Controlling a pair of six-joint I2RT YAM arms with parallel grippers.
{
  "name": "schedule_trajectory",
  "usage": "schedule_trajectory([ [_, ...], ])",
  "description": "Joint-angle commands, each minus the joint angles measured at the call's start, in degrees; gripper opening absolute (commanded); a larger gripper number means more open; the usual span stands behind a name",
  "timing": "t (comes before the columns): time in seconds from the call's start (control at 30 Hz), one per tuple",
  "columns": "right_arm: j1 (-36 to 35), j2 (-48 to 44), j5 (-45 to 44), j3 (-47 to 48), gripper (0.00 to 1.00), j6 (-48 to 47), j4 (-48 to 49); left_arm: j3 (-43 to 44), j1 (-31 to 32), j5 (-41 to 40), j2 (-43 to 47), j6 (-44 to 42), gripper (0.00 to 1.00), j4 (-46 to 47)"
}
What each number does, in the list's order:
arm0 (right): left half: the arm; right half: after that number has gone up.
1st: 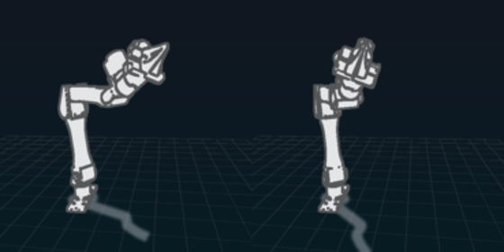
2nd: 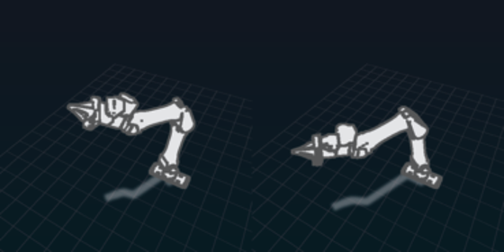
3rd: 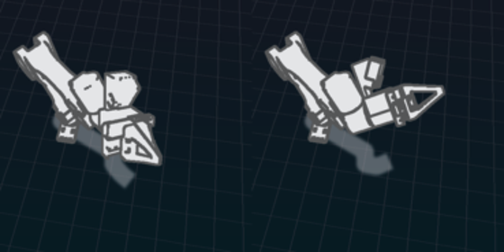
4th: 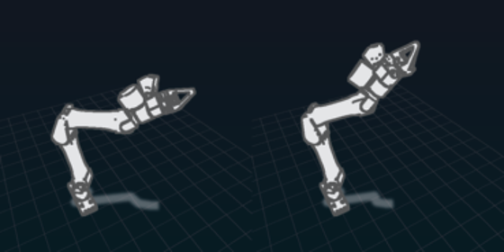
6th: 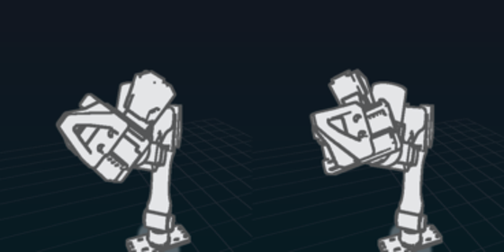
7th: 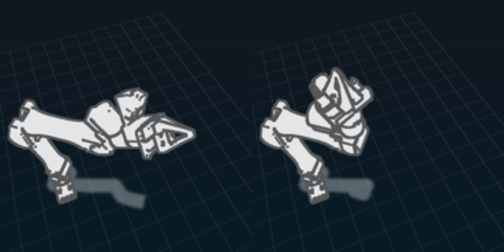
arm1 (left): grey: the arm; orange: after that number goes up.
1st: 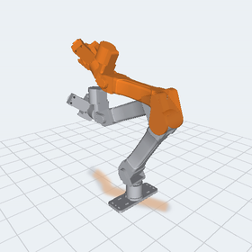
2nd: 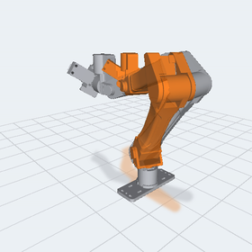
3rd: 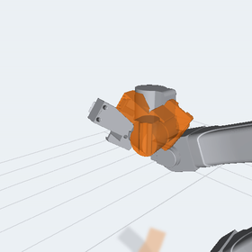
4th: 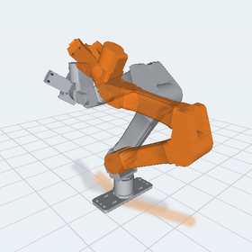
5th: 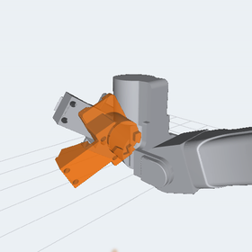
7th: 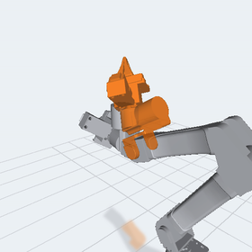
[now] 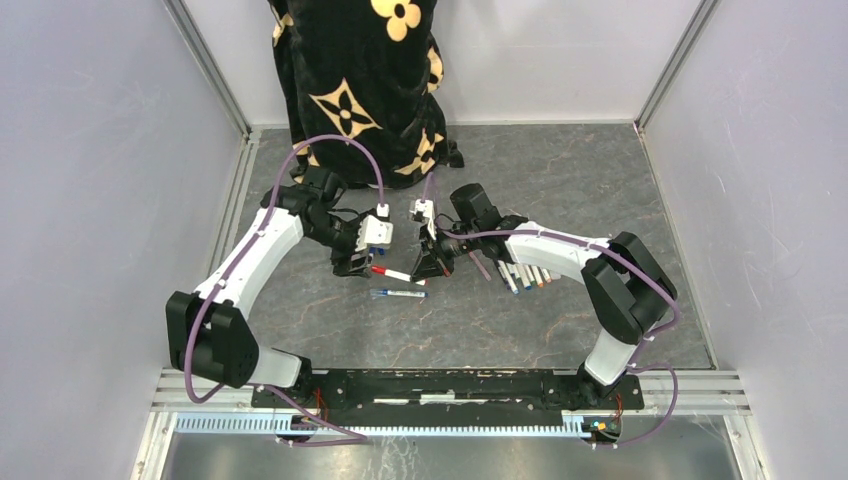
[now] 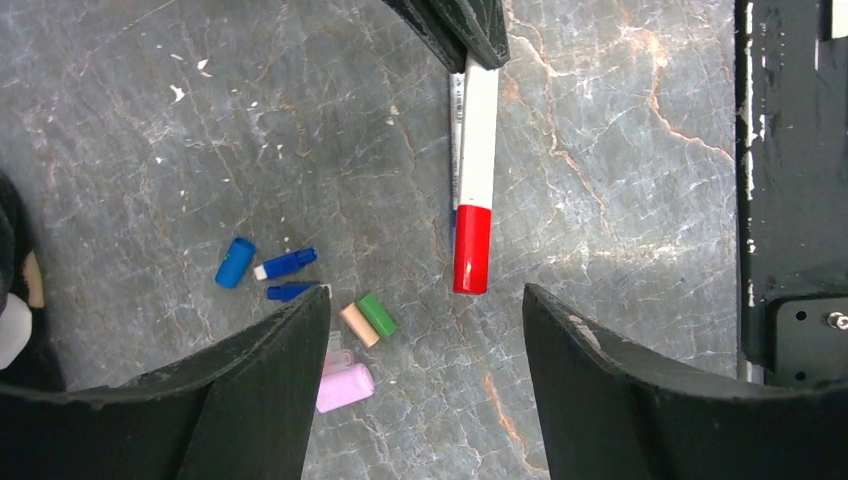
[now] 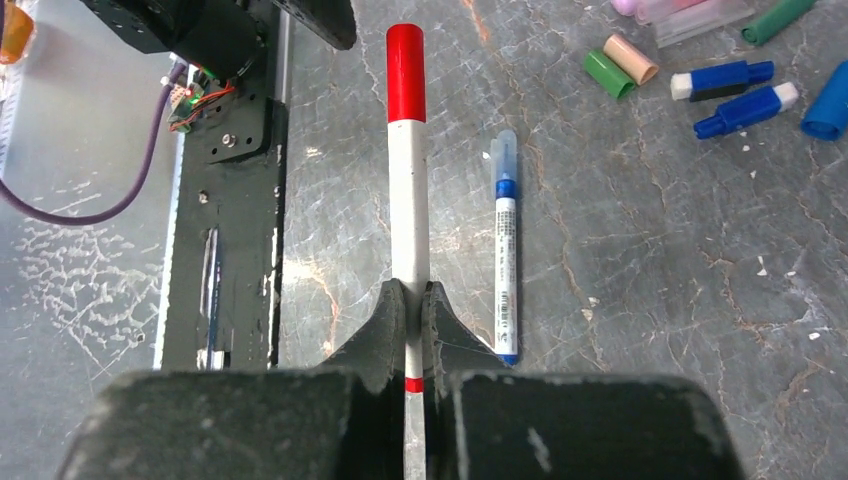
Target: Open the pen caps
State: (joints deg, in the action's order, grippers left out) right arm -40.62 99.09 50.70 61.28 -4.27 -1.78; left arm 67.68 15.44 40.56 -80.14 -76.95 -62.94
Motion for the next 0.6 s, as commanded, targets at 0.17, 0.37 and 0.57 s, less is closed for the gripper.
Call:
schedule_trajectory([
  [0.17,0.5,-1.0,2.6,3.9,0.00,0.0,-1.3,1.7,2.3,2.2,-2.5,-6.7,0.66,-6.2],
  [0.37,0.7,-0.7,2.8,4.4,0.00,1.0,-0.8,1.9,3.0,1.7,-3.8,-6.2,0.58,-6.4],
  [0.57,0.7,-0.2,3.2,4.6,0.00,1.8,-0.2,2.1,4.5,2.3,-4.8,-5.3,0.47,-5.8],
])
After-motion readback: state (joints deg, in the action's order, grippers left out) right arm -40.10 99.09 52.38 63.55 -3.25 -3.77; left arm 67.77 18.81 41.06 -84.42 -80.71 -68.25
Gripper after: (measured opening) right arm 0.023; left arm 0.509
